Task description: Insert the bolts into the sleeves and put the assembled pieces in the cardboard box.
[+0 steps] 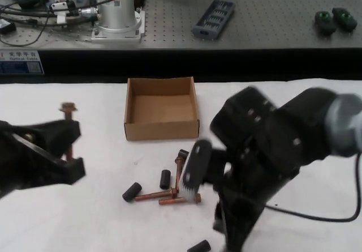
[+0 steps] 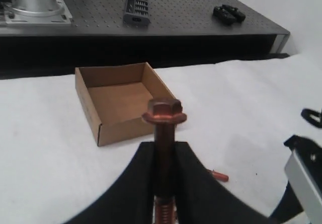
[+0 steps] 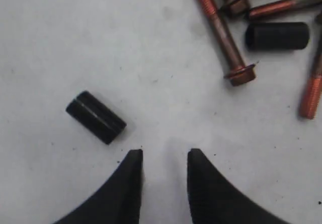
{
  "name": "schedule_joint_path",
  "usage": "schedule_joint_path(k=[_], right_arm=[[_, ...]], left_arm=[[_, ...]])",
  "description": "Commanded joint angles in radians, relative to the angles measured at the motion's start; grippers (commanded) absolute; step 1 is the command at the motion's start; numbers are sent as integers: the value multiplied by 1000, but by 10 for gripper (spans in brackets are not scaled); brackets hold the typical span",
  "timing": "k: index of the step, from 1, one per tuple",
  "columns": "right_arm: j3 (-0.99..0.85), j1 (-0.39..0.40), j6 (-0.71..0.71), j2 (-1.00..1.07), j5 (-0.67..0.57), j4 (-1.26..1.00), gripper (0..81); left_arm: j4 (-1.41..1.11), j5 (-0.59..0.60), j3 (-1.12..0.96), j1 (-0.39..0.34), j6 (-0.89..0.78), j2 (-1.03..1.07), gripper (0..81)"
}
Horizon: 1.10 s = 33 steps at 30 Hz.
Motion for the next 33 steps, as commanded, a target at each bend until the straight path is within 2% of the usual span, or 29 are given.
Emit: schedule_joint_path(k=[1,4,10,16,24,33], right_arm=[[-8,20,-72,15,38,19,288],[-12,53,-141,14,46,4,290],[-23,139,-163,14,68,38,290],[-23,211,-203,14,83,73,288],[-23,207,-312,14,60,-38,269],[-13,194,-326,30,68,-40,269]], left_arm=[[18,-6,-3,25,-3,-32,6],[91,-6,-3,46,51,-66,6],[247,-6,-3,75,139,-139,6],[264,-6,-3,107,144,-212,6],[303,-6,-3,136,144,-263,6],[341,-6,-3,136,173,-268,6]])
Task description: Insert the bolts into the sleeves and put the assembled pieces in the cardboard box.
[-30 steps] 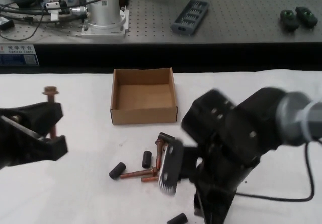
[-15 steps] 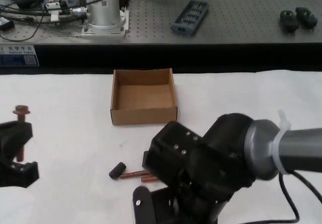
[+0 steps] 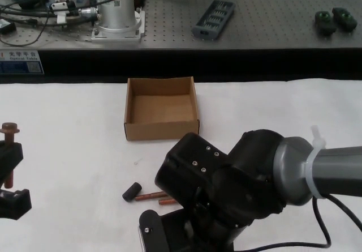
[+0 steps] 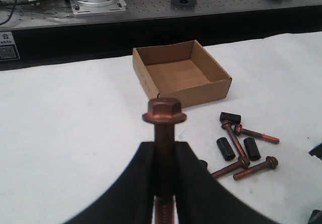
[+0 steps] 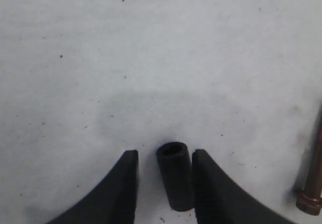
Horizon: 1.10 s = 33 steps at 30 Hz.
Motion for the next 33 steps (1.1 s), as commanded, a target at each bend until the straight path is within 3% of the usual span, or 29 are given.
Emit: schedule_joint_path(k=[1,14,16,20,21,24,26,29,33], right_arm=[[1,-23,-20,18,-19,-3,269],[-6,-108,-53,103,-16,-54,265],[-6,-117,-53,103,-17,-57,225],[-6,-131,32,103,-19,-79,29],[-6,-135,59,103,-33,-87,25],[-6,-160,235,103,-168,-128,39],[1,-193,382,97,-324,-178,39],[35,-248,543,44,-512,-278,39],[144,-324,665,-136,-605,-435,39]], left_arm=[[-8,-6,-8,3,14,-10,6],[-5,2,-8,3,14,-10,6],[-5,2,-8,3,14,-10,6],[-6,14,-8,3,7,-10,6],[-6,30,-8,3,3,-10,6],[-14,71,-8,3,-49,-10,6],[-64,114,-2,3,-100,-10,6],[-274,181,38,3,-230,-10,6],[-594,230,119,3,-426,54,6]])
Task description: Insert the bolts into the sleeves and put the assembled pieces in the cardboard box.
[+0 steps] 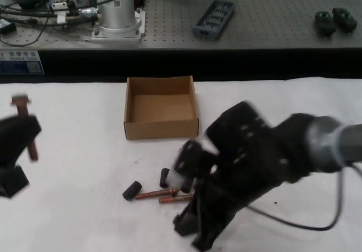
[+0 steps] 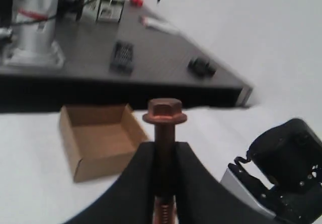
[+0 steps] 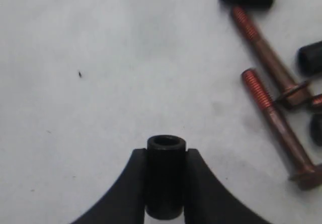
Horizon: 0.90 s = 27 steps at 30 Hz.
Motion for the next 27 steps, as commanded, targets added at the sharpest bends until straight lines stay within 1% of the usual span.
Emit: schedule_joint_path(k=[1,3,5,6,9,12,14,16,20,23,27], right_arm=[[45,-18,71,-56,-81,-91,39],[148,-60,135,-163,-123,-212,39],[248,-92,200,-244,-124,-369,39],[301,-108,241,-266,-124,-476,39],[414,-152,373,-265,-128,-765,39],[465,-173,499,-217,-156,-902,39],[469,-168,519,-183,-176,-942,39],[467,-146,518,-154,-193,-976,39],[467,-114,518,-143,-211,-988,39],[467,-97,498,-143,-245,-988,39],[467,-92,487,-143,-260,-984,39]], left_arm=[[-340,73,73,3,-241,88,6],[-409,113,88,3,-272,174,6],[-525,150,88,-10,-271,278,6],[-623,164,88,-21,-271,344,6],[-852,185,52,-68,-310,551,6],[-969,254,-21,-144,-339,763,6],[-1066,260,-61,-206,-353,857,6],[-1140,249,-100,-272,-355,920,6],[-1117,243,-143,-354,-345,949,6],[-1103,282,-142,-376,-329,949,6],[-1065,303,-142,-377,-314,949,6]])
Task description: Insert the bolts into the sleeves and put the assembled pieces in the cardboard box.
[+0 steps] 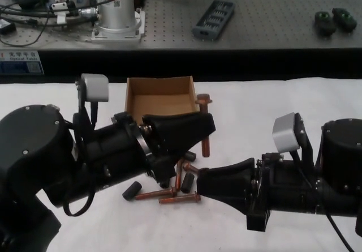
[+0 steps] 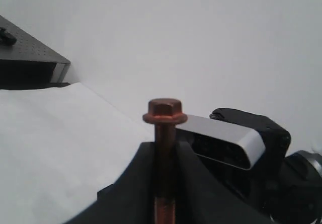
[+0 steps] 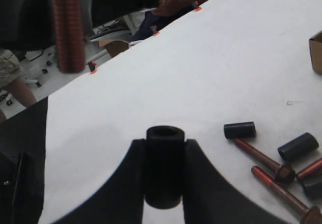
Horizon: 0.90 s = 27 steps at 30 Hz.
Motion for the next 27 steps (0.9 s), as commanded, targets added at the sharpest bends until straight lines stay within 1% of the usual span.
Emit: schedule_joint_path(k=[1,6,9,13,18,24,27], right_arm=[[-2,2,-18,-1,-20,-17,39],[-5,2,-62,-1,-20,-17,39],[-20,2,-89,-1,-20,-13,39],[-54,2,-101,5,-28,4,39],[-82,2,-101,36,-45,8,39],[-82,2,-96,51,-65,13,39],[-82,2,-96,51,-65,13,39]], left_arm=[[19,15,-12,-2,36,2,6],[108,5,-12,-1,120,2,6],[144,-23,-12,-1,148,2,6],[145,-82,-12,20,151,2,6],[143,-103,-12,47,151,2,6],[94,-167,-12,48,133,2,6],[69,-223,-12,48,118,2,6]])
